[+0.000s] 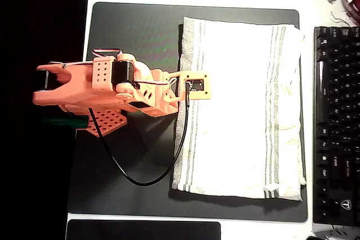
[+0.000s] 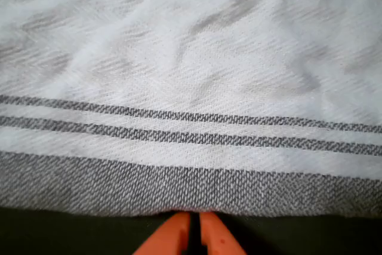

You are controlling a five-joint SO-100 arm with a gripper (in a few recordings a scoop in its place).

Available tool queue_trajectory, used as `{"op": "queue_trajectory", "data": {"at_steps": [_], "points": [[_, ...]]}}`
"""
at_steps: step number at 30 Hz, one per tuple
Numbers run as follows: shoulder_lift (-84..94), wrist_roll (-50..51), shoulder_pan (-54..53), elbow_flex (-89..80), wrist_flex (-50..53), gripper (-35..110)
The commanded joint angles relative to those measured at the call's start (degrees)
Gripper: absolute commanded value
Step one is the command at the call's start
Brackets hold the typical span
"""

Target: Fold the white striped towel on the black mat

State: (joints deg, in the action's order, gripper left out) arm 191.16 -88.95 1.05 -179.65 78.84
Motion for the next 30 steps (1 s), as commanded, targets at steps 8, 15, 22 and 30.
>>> {"op": "queue_trajectory", "data": {"at_steps": [8, 15, 22, 30], "points": [[1.4, -0.7, 0.3, -1.3, 0.8, 0], [1.4, -0.1, 0.4, -1.3, 0.8, 0], [-0.6, -1.8, -0.5, -1.1, -1.2, 0], [-12.2, -1.1, 2.5, 7.9, -3.3, 0]]}}
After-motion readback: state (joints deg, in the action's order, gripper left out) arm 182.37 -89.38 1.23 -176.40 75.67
